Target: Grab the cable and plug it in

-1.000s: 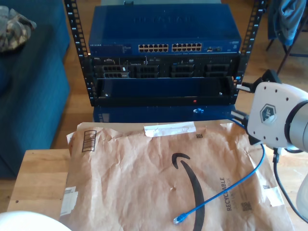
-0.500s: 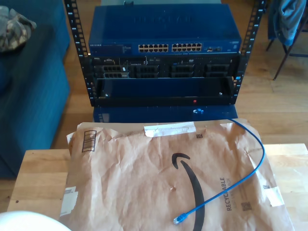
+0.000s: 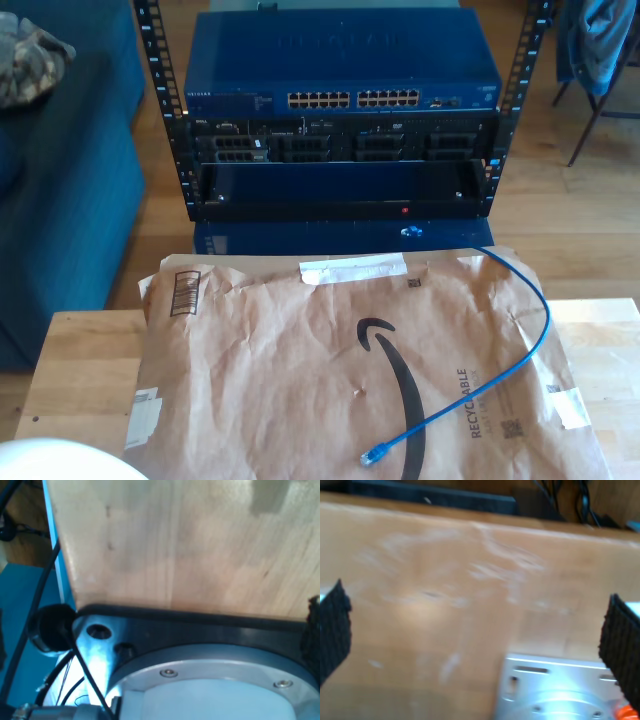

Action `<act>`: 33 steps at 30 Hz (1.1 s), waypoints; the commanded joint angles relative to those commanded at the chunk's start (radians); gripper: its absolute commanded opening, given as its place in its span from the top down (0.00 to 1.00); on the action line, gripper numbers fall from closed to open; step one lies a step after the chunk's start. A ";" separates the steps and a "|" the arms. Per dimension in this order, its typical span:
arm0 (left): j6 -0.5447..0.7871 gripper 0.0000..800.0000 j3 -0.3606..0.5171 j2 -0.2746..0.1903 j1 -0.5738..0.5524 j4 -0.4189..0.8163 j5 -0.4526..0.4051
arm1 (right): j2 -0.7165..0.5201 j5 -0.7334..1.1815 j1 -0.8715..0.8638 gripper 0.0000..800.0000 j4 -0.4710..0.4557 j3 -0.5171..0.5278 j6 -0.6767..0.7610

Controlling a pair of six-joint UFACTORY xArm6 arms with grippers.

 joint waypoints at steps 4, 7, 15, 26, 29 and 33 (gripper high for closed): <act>0.002 0.00 0.000 0.002 0.000 0.000 0.000 | 0.012 -0.032 -0.081 0.08 0.000 0.057 -0.008; 0.002 0.00 -0.002 0.002 0.000 -0.002 0.002 | 0.021 -0.178 -0.092 0.08 0.000 0.141 -0.008; 0.002 0.00 -0.005 0.008 0.000 -0.002 0.003 | 0.035 -0.404 -0.094 0.07 0.000 0.270 -0.008; 0.002 0.00 -0.005 0.008 0.000 -0.002 0.003 | 0.035 -0.410 -0.094 0.00 0.000 0.273 -0.008; 0.002 0.00 -0.005 0.008 0.000 -0.002 0.003 | 0.035 -0.410 -0.094 0.00 0.000 0.273 -0.008; 0.002 0.00 -0.005 0.008 0.000 -0.002 0.003 | 0.035 -0.410 -0.094 0.00 0.000 0.273 -0.008</act>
